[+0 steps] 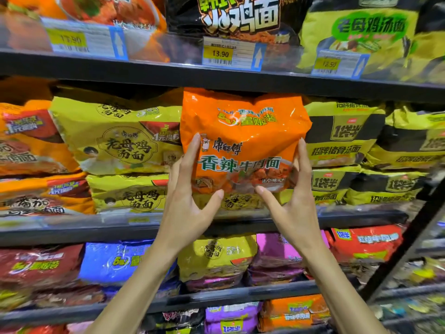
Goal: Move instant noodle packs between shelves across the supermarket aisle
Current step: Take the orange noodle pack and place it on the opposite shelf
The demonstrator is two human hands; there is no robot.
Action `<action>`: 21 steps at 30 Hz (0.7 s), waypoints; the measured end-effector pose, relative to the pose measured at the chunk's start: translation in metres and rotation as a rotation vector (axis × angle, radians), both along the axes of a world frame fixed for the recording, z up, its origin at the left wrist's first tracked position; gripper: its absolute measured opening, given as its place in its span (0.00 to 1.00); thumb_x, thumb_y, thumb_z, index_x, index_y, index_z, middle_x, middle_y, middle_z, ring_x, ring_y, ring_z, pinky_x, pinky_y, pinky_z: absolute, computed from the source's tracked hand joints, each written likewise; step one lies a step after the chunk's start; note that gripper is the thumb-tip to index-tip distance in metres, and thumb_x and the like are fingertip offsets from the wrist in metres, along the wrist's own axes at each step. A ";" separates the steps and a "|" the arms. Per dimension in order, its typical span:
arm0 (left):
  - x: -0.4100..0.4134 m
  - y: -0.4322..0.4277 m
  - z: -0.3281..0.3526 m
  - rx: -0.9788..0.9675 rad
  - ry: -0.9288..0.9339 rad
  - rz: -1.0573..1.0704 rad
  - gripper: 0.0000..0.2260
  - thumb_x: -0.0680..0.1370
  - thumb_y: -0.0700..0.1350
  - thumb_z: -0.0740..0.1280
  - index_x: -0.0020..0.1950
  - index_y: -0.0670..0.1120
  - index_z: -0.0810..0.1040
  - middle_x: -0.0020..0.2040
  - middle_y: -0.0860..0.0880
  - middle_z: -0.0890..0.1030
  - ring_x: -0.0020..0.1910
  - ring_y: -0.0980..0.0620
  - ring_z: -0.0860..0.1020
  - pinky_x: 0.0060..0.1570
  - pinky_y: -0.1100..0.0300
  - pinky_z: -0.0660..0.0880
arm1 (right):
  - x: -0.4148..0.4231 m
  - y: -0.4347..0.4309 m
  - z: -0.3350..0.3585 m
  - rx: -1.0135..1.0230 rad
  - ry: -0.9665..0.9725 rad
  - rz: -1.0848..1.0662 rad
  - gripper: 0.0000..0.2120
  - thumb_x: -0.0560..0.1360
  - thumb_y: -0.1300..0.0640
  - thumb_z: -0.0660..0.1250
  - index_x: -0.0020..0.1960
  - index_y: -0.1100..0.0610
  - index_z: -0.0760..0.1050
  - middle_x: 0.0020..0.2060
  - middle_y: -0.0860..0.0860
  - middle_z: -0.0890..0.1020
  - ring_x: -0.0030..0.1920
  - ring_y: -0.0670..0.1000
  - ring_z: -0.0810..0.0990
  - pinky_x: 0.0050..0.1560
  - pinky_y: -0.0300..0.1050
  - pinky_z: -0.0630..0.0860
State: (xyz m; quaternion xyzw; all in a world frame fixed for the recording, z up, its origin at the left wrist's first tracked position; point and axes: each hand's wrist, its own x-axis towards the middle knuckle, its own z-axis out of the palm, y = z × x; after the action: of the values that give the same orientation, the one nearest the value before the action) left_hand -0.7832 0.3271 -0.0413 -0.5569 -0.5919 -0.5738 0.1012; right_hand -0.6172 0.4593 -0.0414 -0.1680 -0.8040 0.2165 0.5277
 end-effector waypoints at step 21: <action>0.009 -0.063 0.001 0.076 -0.111 -0.268 0.42 0.77 0.35 0.70 0.80 0.64 0.54 0.73 0.63 0.62 0.74 0.57 0.69 0.69 0.56 0.73 | 0.034 -0.102 0.009 -0.035 0.020 -0.128 0.46 0.78 0.59 0.72 0.77 0.30 0.45 0.75 0.24 0.53 0.77 0.33 0.54 0.79 0.52 0.55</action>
State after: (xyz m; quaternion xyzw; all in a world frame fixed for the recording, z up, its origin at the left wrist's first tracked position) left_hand -0.7743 0.2640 -0.0400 -0.5942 -0.4948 -0.6341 0.0119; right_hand -0.5827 0.3573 -0.0319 -0.2262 -0.7823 0.1982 0.5455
